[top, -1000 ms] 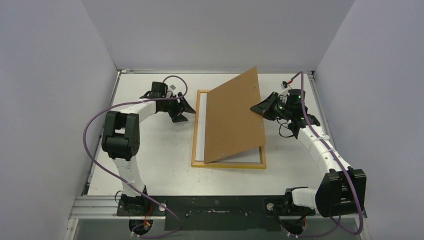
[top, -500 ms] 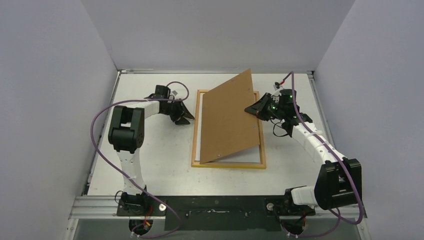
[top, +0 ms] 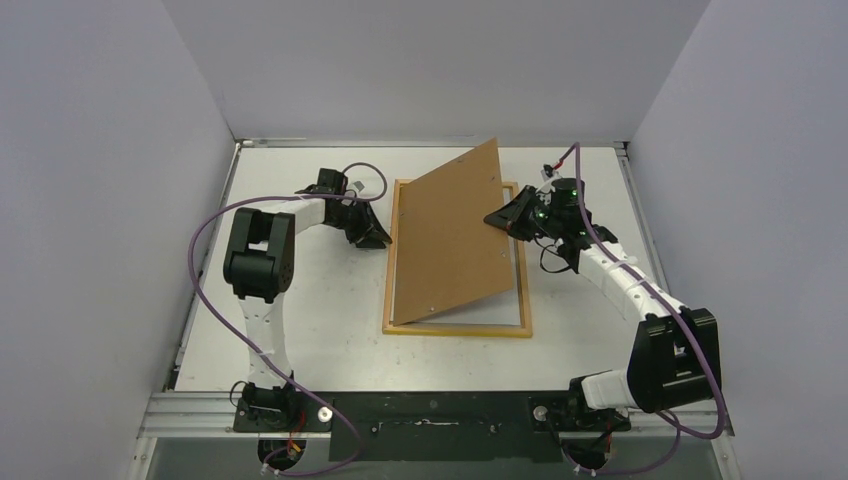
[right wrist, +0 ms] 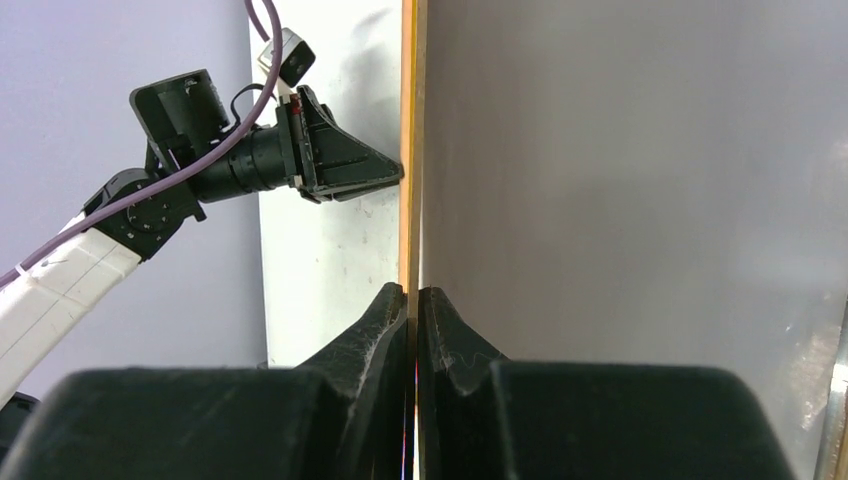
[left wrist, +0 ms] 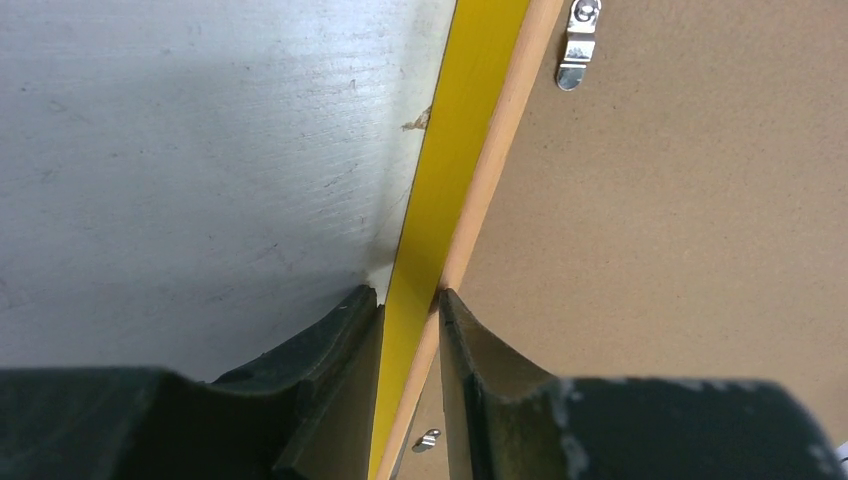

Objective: Put the photo into the frame

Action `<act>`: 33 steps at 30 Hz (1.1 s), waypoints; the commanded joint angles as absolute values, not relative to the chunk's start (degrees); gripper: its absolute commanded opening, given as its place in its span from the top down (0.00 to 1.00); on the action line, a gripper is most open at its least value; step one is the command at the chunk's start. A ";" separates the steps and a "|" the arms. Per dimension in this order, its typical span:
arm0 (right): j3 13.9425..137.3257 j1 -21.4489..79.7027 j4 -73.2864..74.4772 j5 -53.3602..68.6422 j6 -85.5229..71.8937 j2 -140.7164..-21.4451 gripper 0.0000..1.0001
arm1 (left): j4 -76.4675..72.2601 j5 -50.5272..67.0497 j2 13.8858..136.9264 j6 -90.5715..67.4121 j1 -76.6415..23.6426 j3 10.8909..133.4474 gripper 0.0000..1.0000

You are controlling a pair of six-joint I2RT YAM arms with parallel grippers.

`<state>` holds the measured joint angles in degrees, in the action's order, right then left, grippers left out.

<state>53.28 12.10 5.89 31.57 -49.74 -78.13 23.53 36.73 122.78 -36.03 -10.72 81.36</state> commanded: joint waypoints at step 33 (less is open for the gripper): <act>44.32 14.45 -12.14 27.23 -44.70 -76.07 1.00 | 26.36 35.94 125.02 -33.05 -10.86 82.73 0.81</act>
